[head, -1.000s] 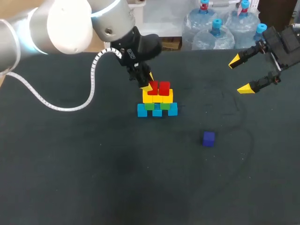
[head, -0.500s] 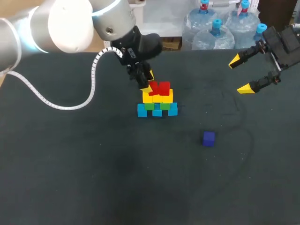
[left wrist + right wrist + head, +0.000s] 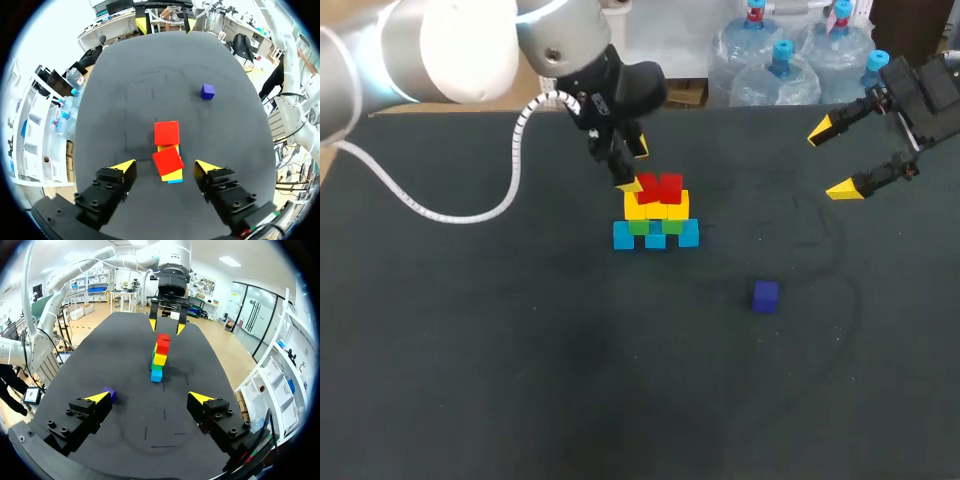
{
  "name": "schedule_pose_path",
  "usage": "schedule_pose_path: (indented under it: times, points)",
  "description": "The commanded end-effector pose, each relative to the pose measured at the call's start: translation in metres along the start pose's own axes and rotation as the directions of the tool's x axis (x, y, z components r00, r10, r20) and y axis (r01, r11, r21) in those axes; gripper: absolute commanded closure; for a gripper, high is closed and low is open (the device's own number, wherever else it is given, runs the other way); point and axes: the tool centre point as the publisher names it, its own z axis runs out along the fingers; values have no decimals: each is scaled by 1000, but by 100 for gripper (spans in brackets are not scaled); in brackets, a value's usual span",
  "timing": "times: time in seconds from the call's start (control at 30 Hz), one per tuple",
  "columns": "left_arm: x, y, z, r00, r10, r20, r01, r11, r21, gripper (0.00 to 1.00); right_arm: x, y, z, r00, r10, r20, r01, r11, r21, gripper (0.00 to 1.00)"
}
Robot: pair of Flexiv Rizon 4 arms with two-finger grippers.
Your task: Place the blue cubes, place green cubes on the blue cubes, place the yellow cubes on the green cubes, then place the red cubes on the yellow cubes, and place purple cube on the red cubes.
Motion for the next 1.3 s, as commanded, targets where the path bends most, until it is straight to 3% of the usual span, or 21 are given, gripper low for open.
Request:
schedule_pose_path:
  times: [0.03, 0.1, 0.2, 1.3]
  points:
    - [5, -8, -9, 1000, -2, 0, 2, 1000, -18, 54, 0, -1, 1, 1000, -1, 1, 1, 1000, 0, 0]
    - [8, -9, -12, 1000, -6, 1, 6, 1000, -26, 60, 0, -1, 1, 1000, -1, 1, 1, 1000, 0, 0]
    - [11, -11, -16, 1000, -5, 7, 5, 999, -41, 100, 0, -1, 1, 1000, -1, 1, 1, 1000, 0, 0]
    - [24, -11, 7, 1000, -23, 20, 23, 1000, -4, 100, 0, -1, 1, 1000, -1, 1, 1, 1000, 0, 0]
